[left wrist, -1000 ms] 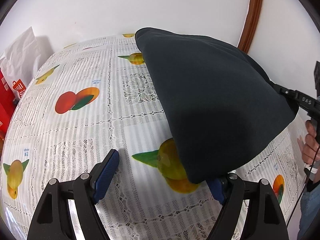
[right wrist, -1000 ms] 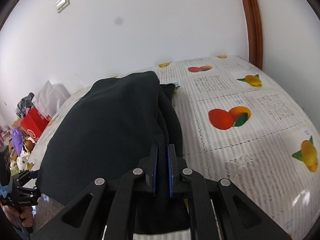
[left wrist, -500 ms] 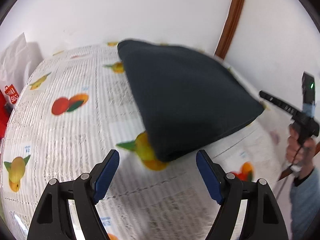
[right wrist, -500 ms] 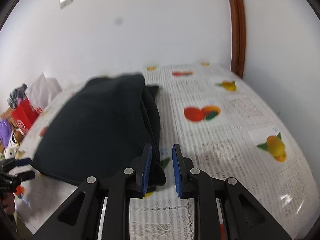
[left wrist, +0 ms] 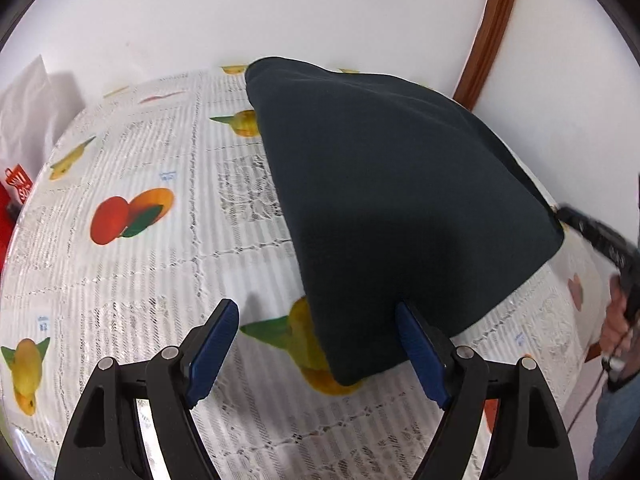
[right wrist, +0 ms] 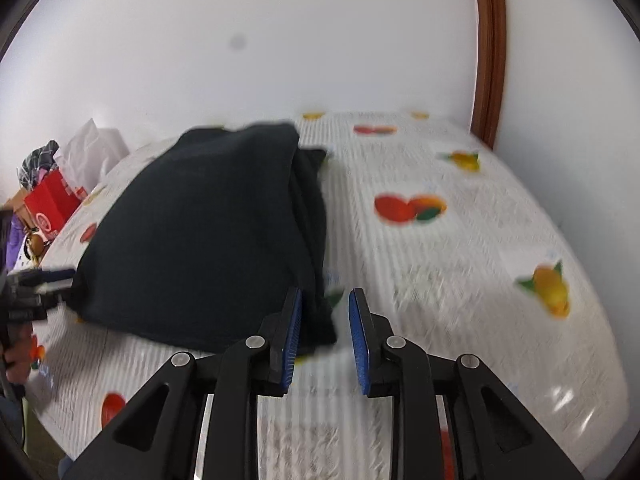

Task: Fold small clothes
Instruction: 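Press the folded bundle flat with the right gripper and open it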

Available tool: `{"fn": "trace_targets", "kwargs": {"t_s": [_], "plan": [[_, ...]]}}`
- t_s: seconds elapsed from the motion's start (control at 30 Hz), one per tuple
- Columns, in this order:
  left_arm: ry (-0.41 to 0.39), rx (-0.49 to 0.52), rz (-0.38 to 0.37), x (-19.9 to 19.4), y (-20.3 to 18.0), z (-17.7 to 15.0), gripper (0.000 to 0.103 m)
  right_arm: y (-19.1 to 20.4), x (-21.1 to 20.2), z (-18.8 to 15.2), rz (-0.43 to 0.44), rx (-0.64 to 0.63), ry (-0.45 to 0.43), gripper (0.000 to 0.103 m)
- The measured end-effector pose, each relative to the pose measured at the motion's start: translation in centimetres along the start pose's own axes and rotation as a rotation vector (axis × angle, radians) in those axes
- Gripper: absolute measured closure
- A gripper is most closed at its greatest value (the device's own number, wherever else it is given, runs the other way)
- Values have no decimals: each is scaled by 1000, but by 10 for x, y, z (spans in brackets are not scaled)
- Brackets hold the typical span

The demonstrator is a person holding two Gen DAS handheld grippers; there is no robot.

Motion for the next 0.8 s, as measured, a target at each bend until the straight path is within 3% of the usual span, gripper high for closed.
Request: {"fn": "trace_targets", "kwargs": {"t_s": [0.1,0.2,0.4,0.43,0.5,0.53,0.63,0.67,0.8], "plan": [[-25,31,-10,-12,-6,12,25,5,4,28,19,-3,-8,75],[-61,57,17,-23,-4,35,25,18,18,59,49,-16,-15,62],[-49,42,-4,-7,2,62,25,45,71,92,125,-9,66,61],[-34,50,14,2,4,62,25,49,81,90,139,-15,85,63],[-7,52,37,14,6,60,21,54,103,82,143,-24,138,94],[8,34,18,20,7,58,21,52,108,79,148,-16,143,94],[7,30,-21,22,7,57,21,34,75,93,209,82,-58,100],[9,32,-27,22,7,57,21,30,71,94,197,87,-76,100],[7,19,-47,20,7,62,22,23,97,73,114,56,82,100]]}}
Point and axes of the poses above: each gripper's, at about its wrist camera, not at the fingertips, and x roughly the way its jaws point, y to its left, z to its top, the point moved 10 cm from there along x, roughly the way its jaws point, and after that the axes turned 4 degrees about -z, right-handed, at the moved point
